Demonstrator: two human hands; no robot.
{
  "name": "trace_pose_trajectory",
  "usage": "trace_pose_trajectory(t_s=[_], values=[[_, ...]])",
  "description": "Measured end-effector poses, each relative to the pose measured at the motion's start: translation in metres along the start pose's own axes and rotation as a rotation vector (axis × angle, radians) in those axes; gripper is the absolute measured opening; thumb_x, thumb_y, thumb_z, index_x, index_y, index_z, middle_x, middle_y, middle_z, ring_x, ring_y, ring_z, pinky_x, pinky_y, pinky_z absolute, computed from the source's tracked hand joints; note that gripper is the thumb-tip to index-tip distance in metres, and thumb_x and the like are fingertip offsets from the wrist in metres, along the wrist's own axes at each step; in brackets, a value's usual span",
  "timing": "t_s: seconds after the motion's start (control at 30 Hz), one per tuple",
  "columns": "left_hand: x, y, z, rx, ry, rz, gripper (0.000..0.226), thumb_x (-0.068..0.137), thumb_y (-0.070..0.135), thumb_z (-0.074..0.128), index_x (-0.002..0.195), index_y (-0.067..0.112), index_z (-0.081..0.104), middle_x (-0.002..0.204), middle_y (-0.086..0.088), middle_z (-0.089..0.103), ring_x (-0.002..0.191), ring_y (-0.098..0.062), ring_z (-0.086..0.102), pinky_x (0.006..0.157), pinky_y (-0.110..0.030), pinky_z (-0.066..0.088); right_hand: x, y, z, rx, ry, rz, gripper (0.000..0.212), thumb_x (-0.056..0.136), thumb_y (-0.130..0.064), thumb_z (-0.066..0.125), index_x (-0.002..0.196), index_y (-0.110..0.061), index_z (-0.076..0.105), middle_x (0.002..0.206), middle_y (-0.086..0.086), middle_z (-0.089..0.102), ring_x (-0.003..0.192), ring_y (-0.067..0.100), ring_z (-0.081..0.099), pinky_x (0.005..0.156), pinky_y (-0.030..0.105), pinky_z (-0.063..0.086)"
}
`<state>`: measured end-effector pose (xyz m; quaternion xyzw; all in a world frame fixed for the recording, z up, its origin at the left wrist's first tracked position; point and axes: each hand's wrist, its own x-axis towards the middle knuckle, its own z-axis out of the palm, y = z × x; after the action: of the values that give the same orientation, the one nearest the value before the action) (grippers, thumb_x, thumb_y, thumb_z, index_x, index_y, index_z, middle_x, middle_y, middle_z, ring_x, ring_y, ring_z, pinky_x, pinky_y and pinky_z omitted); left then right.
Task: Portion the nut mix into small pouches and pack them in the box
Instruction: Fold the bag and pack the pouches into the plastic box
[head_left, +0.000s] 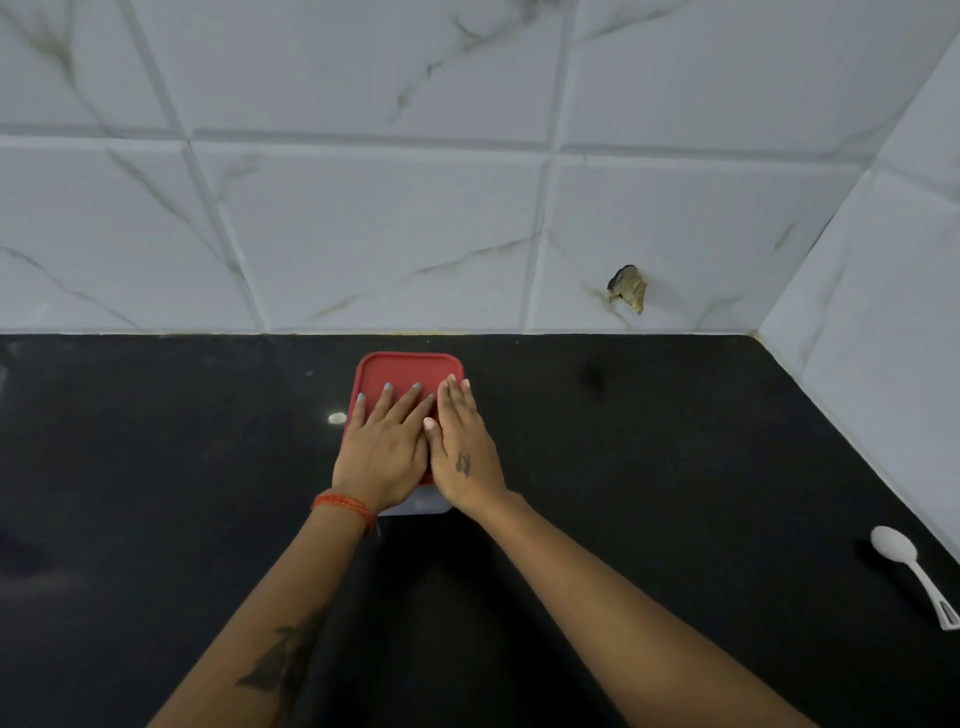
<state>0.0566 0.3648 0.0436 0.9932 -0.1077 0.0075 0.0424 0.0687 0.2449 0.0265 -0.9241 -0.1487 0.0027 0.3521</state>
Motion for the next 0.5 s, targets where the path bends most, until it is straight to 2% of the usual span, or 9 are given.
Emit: trace_pose_trajectory(t_s=[0.1, 0.17, 0.23, 0.27, 0.33, 0.4, 0.43, 0.5], values=[[-0.002, 0.001, -0.001, -0.052, 0.009, -0.027, 0.086, 0.076, 0.049, -0.009, 0.151, 0.021, 0.021, 0.158, -0.002, 0.02, 0.147, -0.028, 0.013, 0.119, -0.046, 0.006, 0.0, 0.001, -0.009, 0.008, -0.097, -0.015, 0.055, 0.104, -0.03, 0.025, 0.151, -0.007, 0.007, 0.16, 0.003, 0.0, 0.146, 0.013, -0.011, 0.116, 0.027, 0.0], [-0.004, 0.007, -0.004, -0.139, 0.102, -0.058, 0.068, 0.089, 0.045, 0.012, 0.146, 0.017, 0.035, 0.154, -0.005, 0.032, 0.144, -0.029, 0.025, 0.118, -0.045, 0.014, -0.004, 0.005, -0.025, 0.02, -0.155, -0.044, 0.055, 0.104, -0.032, 0.028, 0.151, -0.01, 0.013, 0.16, 0.004, 0.006, 0.147, 0.016, -0.006, 0.118, 0.032, 0.002], [-0.003, 0.021, -0.007, -0.265, 0.271, -0.049, 0.043, 0.097, 0.023, 0.041, 0.138, 0.011, 0.048, 0.145, -0.011, 0.045, 0.135, -0.032, 0.04, 0.112, -0.048, 0.027, -0.014, 0.012, -0.045, 0.063, -0.151, -0.052, 0.054, 0.103, -0.034, 0.033, 0.151, -0.014, 0.02, 0.159, 0.004, 0.016, 0.147, 0.019, 0.004, 0.119, 0.035, 0.009], [-0.002, 0.033, -0.008, -0.339, 0.358, -0.024, 0.038, 0.095, 0.015, 0.048, 0.133, 0.009, 0.053, 0.14, -0.013, 0.051, 0.13, -0.033, 0.047, 0.108, -0.048, 0.035, -0.021, 0.017, -0.057, 0.1, -0.13, -0.047, 0.052, 0.102, -0.034, 0.035, 0.15, -0.016, 0.023, 0.157, 0.004, 0.021, 0.146, 0.02, 0.01, 0.118, 0.035, 0.013], [-0.001, 0.065, -0.012, -0.501, 0.466, -0.002, 0.034, 0.094, 0.01, 0.053, 0.128, 0.007, 0.057, 0.132, -0.012, 0.058, 0.121, -0.028, 0.054, 0.1, -0.038, 0.042, -0.036, 0.029, -0.082, 0.194, -0.079, -0.022, 0.049, 0.101, -0.034, 0.04, 0.147, -0.018, 0.032, 0.153, 0.005, 0.032, 0.143, 0.018, 0.025, 0.116, 0.032, 0.022], [0.0, 0.104, -0.014, -0.666, 0.486, -0.023, 0.033, 0.094, 0.012, 0.054, 0.127, 0.01, 0.057, 0.128, -0.006, 0.059, 0.118, -0.021, 0.055, 0.096, -0.025, 0.039, -0.054, 0.045, -0.109, 0.287, -0.035, 0.012, 0.045, 0.099, -0.032, 0.045, 0.142, -0.018, 0.041, 0.147, 0.003, 0.043, 0.136, 0.015, 0.037, 0.113, 0.031, 0.031], [0.002, 0.125, -0.014, -0.752, 0.484, -0.036, 0.032, 0.094, 0.013, 0.054, 0.126, 0.012, 0.057, 0.126, -0.004, 0.06, 0.117, -0.018, 0.055, 0.095, -0.023, 0.039, -0.064, 0.055, -0.123, 0.326, -0.01, 0.029, 0.043, 0.098, -0.031, 0.047, 0.14, -0.019, 0.045, 0.143, 0.001, 0.048, 0.133, 0.013, 0.042, 0.112, 0.032, 0.034], [0.006, 0.167, -0.01, -0.901, 0.481, -0.035, 0.03, 0.094, 0.012, 0.055, 0.123, 0.015, 0.059, 0.121, 0.001, 0.06, 0.111, -0.015, 0.057, 0.094, -0.029, 0.046, -0.085, 0.077, -0.151, 0.373, 0.067, 0.072, 0.04, 0.096, -0.03, 0.052, 0.135, -0.02, 0.052, 0.136, -0.002, 0.055, 0.126, 0.009, 0.049, 0.108, 0.029, 0.039]])
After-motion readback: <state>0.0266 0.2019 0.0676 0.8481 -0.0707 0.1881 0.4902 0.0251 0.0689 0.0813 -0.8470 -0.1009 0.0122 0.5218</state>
